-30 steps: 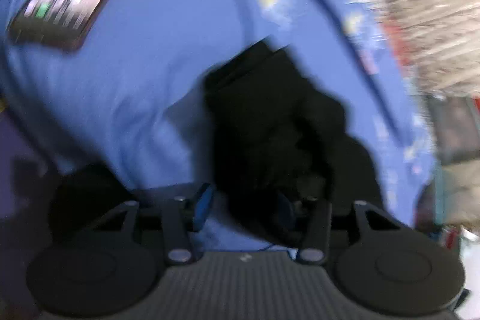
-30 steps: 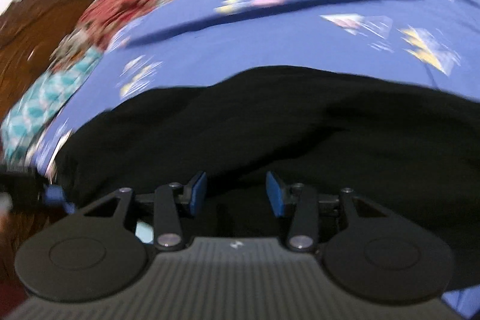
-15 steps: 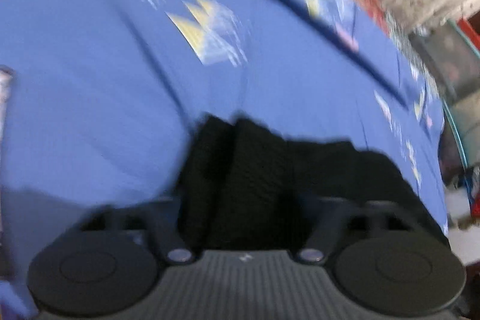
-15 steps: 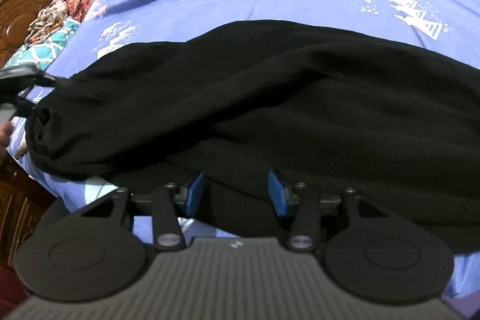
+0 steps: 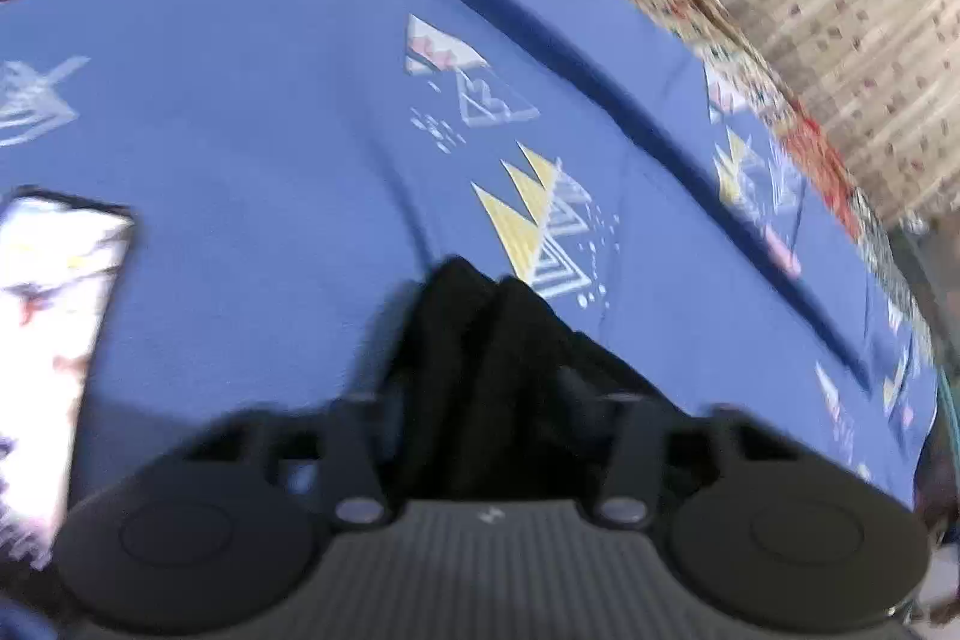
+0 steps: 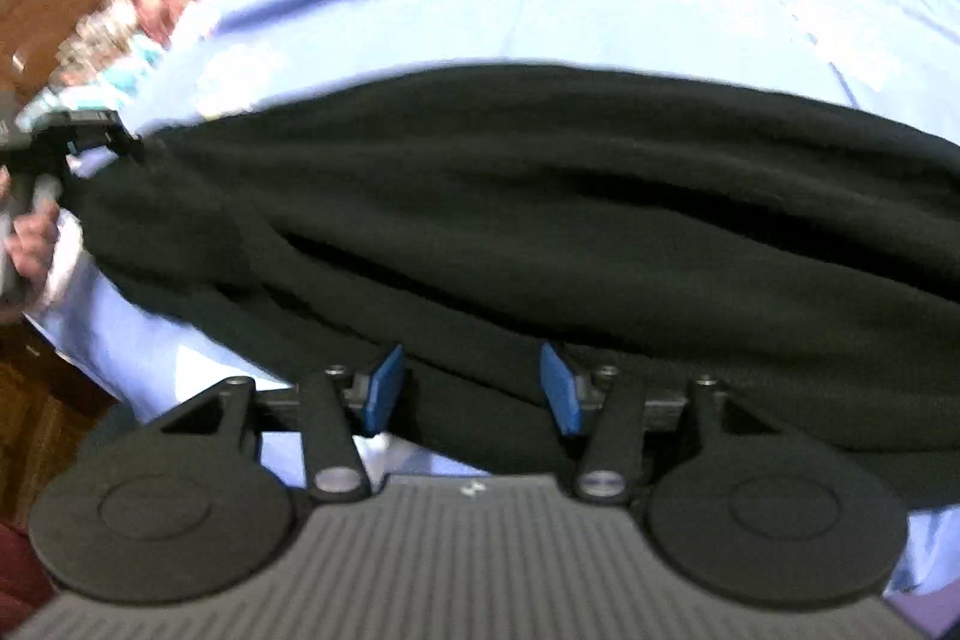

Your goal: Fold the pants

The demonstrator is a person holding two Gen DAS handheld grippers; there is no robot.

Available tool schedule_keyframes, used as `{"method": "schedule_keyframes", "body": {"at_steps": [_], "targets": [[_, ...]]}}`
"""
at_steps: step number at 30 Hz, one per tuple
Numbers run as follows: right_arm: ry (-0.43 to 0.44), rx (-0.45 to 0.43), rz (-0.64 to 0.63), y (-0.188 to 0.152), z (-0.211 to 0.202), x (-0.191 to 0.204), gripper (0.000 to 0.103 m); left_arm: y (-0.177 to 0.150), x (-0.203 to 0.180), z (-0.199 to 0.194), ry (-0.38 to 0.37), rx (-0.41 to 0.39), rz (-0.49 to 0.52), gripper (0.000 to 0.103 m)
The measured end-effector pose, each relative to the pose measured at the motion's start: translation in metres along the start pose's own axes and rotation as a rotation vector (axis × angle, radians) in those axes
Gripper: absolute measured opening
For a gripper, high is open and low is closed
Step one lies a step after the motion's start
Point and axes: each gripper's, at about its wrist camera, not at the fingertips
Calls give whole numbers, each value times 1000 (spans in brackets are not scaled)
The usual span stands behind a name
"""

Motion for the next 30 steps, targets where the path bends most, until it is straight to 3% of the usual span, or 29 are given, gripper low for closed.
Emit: {"method": "schedule_keyframes", "body": {"at_steps": [3, 5, 8, 11, 14, 15, 19, 21, 23, 25, 26, 27, 29, 30], "targets": [[64, -34, -64, 9, -2, 16, 53, 4, 13, -44, -54, -79, -18, 61], [106, -29, -146, 15, 4, 33, 53, 4, 20, -67, -51, -104, -35, 61], [128, 10, -255, 23, 28, 56, 53, -3, 17, -82, -127, -53, -48, 61], [124, 27, -320, 27, 57, 69, 51, -25, -4, -79, -212, 31, 22, 61], [87, 44, -322, 32, 76, 71, 6, -47, -31, -67, -265, 103, 94, 61], [93, 51, -298, 32, 75, 69, 6, -53, -41, -60, -281, 126, 112, 61], [227, 60, -241, 29, 36, 69, 6, -68, -70, -40, -298, 182, 166, 61], [228, 114, -266, 16, 35, 75, 10, -76, -78, -29, -257, 193, 208, 61], [220, 146, -256, 3, 49, 74, 13, -86, -81, -3, -117, 202, 286, 59], [254, 140, -149, 2, 53, 60, 13, -95, -69, 22, 20, 276, 302, 42], [277, 111, -86, 4, 45, 50, 19, -95, -63, 22, 23, 275, 289, 33], [280, 45, -46, 8, 30, 38, 32, -93, -59, 16, -4, 266, 273, 33], [241, -127, 42, 8, -11, 2, 46, -89, -57, 5, -19, 271, 267, 34], [200, -202, 98, 5, -31, -18, 46, -87, -56, -2, -24, 266, 263, 34]]}}
Point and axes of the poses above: each gripper's, at about its wrist camera, not at the fingertips, and z roughly the way its jaws point, x to its left, y to its top, and after that the axes turned 4 degrees about -z, right-handed
